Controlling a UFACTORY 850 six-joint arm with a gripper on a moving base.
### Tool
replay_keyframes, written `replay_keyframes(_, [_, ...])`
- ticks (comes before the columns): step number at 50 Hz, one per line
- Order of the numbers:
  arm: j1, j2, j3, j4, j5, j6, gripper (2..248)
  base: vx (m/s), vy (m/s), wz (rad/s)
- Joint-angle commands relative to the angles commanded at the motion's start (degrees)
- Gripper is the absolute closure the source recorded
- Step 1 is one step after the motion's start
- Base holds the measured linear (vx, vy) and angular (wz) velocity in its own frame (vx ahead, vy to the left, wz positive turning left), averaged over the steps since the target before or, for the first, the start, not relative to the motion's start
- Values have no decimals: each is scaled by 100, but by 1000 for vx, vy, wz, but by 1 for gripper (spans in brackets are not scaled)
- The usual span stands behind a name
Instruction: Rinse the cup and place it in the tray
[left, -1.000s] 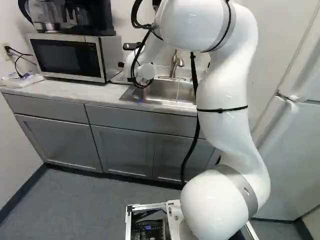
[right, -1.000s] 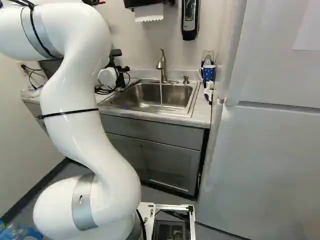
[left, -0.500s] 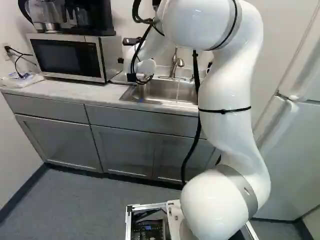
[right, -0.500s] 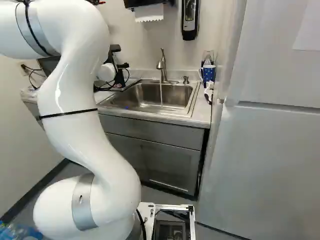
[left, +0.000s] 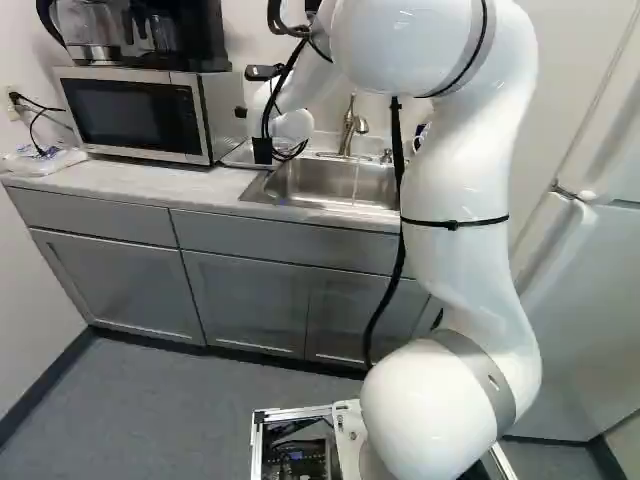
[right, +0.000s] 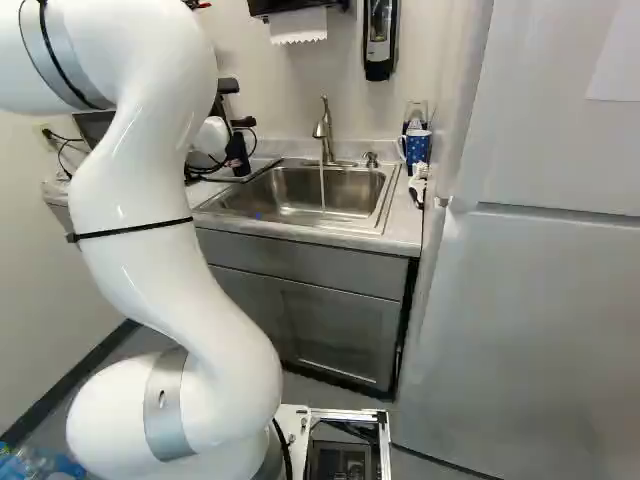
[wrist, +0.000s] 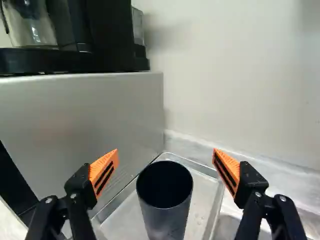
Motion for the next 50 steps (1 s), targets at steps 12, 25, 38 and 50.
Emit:
replay_keyframes(12, [-49, 140, 24, 0, -113, 0, 3, 0, 0, 0])
replay_keyframes(25, [-169, 287, 41, 0, -290, 0, 3, 0, 0, 0])
replay_keyframes(38, [-304, 434, 58, 0, -483, 0, 3, 0, 0, 0])
replay_keyframes(50, [-452, 573, 77, 0, -671, 0, 3, 0, 0, 0])
